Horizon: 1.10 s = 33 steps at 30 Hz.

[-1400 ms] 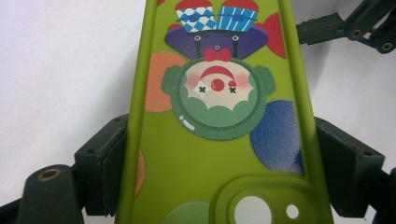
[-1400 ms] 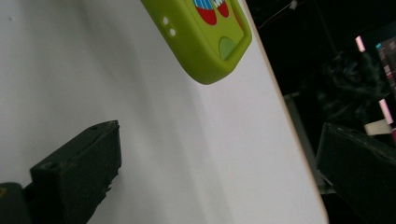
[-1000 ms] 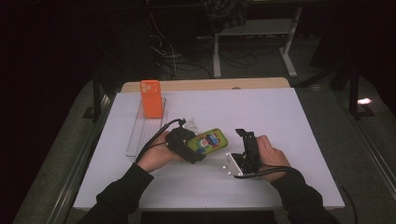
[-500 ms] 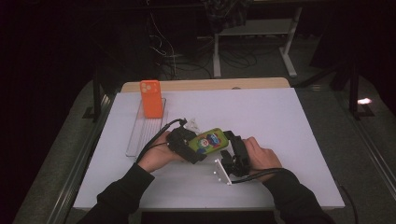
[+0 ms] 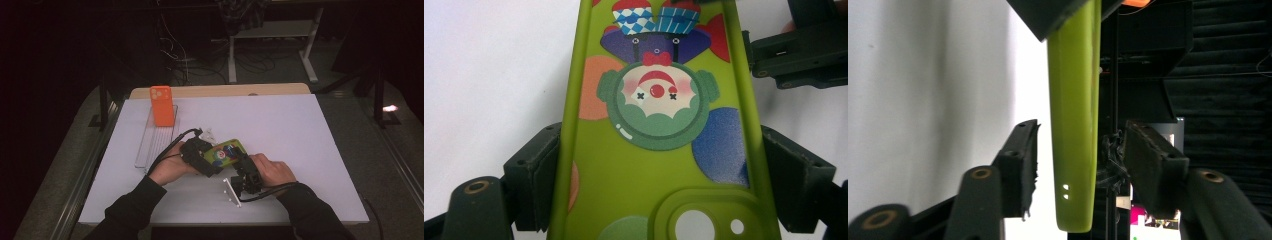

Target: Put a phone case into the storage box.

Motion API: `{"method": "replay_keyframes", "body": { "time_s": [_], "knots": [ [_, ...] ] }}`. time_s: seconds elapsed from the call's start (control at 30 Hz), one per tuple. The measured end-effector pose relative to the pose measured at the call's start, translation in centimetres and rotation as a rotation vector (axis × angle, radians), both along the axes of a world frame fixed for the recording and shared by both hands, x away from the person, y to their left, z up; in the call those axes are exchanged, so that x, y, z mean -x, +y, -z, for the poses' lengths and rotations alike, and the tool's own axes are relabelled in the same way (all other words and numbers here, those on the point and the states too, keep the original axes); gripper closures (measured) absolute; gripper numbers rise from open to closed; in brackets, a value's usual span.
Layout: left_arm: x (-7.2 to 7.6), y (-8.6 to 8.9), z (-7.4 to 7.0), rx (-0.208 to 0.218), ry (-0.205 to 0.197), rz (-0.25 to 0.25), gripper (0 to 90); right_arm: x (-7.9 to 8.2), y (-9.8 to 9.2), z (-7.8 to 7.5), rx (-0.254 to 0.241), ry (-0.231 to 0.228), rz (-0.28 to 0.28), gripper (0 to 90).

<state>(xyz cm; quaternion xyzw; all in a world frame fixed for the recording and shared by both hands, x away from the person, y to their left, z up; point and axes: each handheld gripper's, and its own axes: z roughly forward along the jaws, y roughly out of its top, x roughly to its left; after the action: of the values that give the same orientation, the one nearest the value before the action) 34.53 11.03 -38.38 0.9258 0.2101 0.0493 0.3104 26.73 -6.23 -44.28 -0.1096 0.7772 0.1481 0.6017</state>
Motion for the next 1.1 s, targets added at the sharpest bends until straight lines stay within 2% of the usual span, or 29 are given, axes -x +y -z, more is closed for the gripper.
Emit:
{"method": "replay_keyframes", "body": {
  "time_s": [0.03, 0.3, 0.37, 0.47, 0.5, 0.63, 0.8, 0.87, 1.0, 1.03, 1.1],
  "knots": [
    [-0.1, 0.1, -0.1, -0.016, -0.001, 0.013, 15.8, 0.1, 0.0, 0.1, 0.002, -0.002, -0.002, 52.4],
    [0.0, 0.1, 0.0, 0.004, 0.004, 0.000, 15.7, 0.3, 0.2, 0.1, 0.022, -0.002, -0.015, 68.2],
    [-0.2, 0.2, -0.2, -0.022, 0.001, 0.023, 15.7, 0.3, 0.2, 0.1, 0.025, -0.001, -0.017, 71.6],
    [-0.2, 0.2, -0.1, -0.018, 0.003, 0.022, 15.7, 0.4, 0.3, 0.1, 0.033, -0.003, -0.018, 73.2],
    [-0.1, 0.1, 0.0, 0.012, 0.010, -0.003, 15.6, 0.4, 0.3, 0.2, 0.035, -0.005, -0.016, 73.6],
    [-0.2, 0.1, 0.0, 0.022, 0.013, -0.002, 15.3, 0.4, 0.3, 0.2, 0.049, -0.023, -0.012, 75.1],
    [0.0, 0.3, 0.0, 0.042, -0.009, 0.001, 14.2, 0.6, 0.3, 0.3, 0.042, -0.038, -0.004, 75.5],
    [-0.1, 0.5, -0.1, 0.036, -0.009, 0.010, 10.9, 0.6, 0.3, 0.2, 0.038, -0.040, -0.004, 75.6],
    [-0.1, 0.9, -0.4, 0.053, -0.003, 0.032, 2.8, 0.4, 0.1, 0.1, 0.039, -0.042, 0.008, 75.6],
    [-0.1, 1.0, -0.5, 0.049, -0.004, 0.037, 2.0, 0.4, 0.0, 0.3, 0.023, -0.048, 0.016, 75.6],
    [-0.1, 1.2, -0.6, 0.052, -0.008, 0.030, 0.0, 0.2, -0.1, 0.3, 0.020, -0.049, 0.019, 75.6]
  ]
}}
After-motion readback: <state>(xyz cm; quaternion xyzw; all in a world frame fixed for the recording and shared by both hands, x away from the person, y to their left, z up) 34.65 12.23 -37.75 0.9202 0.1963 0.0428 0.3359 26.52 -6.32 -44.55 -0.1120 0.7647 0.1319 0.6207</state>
